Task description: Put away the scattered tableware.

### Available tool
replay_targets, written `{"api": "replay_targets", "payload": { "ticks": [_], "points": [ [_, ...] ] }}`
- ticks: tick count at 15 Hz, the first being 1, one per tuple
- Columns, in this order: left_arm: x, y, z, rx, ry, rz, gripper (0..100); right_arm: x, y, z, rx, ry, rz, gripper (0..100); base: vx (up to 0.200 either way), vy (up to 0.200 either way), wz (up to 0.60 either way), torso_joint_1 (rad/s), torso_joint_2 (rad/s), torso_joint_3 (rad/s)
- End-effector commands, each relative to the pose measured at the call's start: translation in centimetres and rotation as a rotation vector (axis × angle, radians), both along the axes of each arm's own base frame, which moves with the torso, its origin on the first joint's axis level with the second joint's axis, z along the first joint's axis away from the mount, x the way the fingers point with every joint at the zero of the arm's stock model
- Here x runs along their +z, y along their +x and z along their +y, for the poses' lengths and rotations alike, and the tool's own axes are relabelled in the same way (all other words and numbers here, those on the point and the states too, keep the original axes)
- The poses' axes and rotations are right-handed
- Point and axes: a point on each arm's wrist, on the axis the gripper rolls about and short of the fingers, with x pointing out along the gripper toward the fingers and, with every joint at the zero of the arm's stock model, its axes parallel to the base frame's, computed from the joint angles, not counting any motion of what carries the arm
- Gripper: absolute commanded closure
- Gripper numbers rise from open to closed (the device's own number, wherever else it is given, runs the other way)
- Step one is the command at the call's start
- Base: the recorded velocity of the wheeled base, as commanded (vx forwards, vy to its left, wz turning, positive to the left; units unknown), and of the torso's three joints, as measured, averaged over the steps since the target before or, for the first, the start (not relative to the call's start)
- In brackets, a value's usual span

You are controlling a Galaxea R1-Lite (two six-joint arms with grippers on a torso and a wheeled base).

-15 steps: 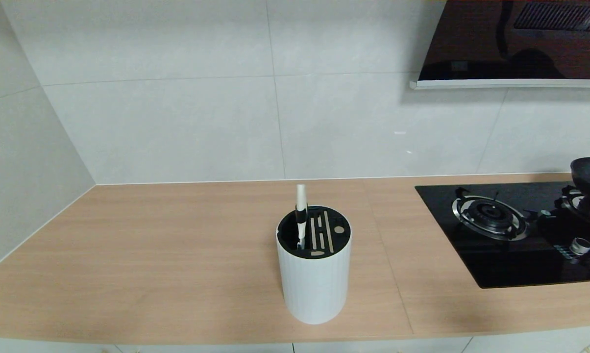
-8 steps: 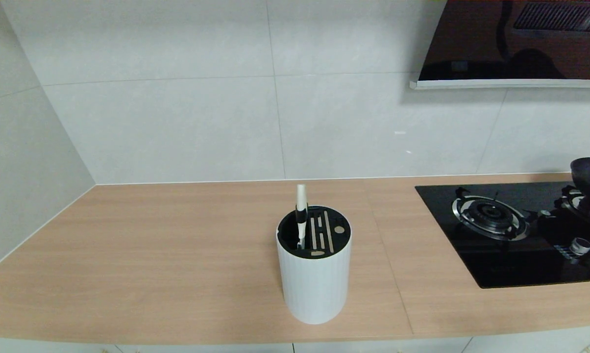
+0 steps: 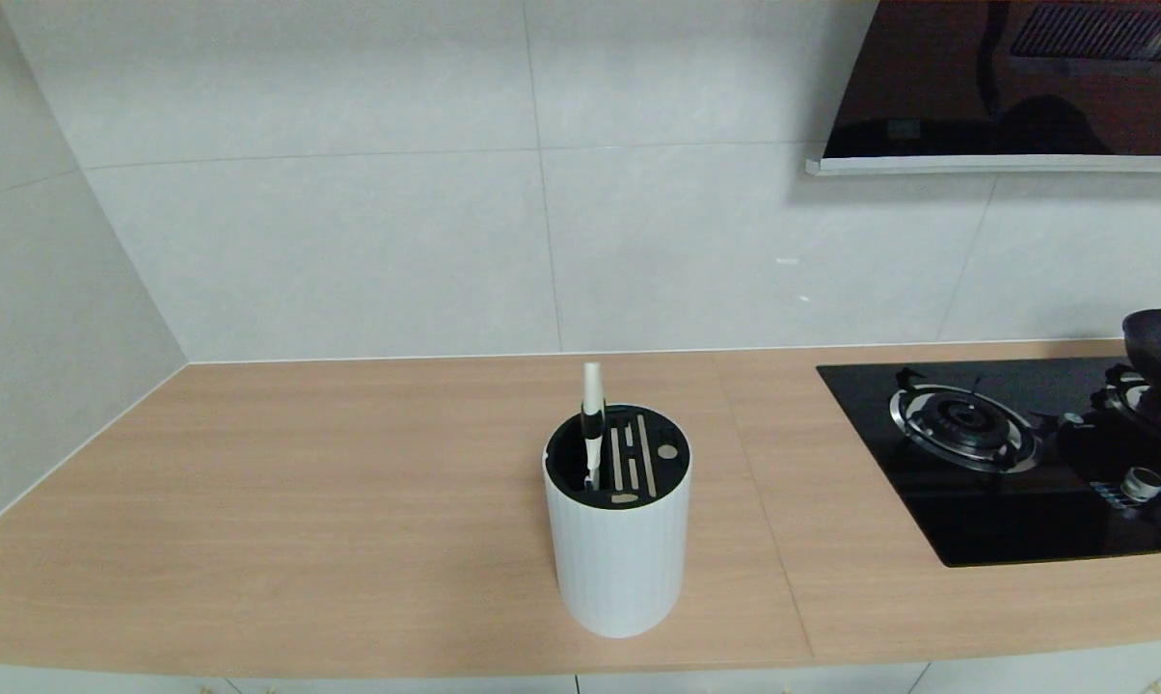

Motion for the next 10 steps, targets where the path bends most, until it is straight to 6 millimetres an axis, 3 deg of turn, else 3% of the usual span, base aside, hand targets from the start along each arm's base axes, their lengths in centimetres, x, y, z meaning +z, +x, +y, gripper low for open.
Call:
{"api": "replay_targets", "payload": {
  "ticks": [1, 6, 10],
  "points": [
    [-0.48, 0.16, -0.04, -0.018, 0.007, 0.019, 0, -0.49, 0.04, 0.05, 0.021, -0.010, 0.036, 0, 0.000, 0.000, 0.00, 0.000, 0.00, 0.000],
    [-0.75, 0.17, -0.25, -0.118, 0.082, 0.049, 0, -0.60, 0.04, 0.12, 0.053, -0.027, 0.046, 0, 0.000, 0.000, 0.00, 0.000, 0.00, 0.000],
    [-0.76, 0.17, -0.25, -0.118, 0.039, 0.048, 0, -0.60, 0.04, 0.12, 0.055, -0.027, 0.046, 0, 0.000, 0.000, 0.00, 0.000, 0.00, 0.000]
  ]
}}
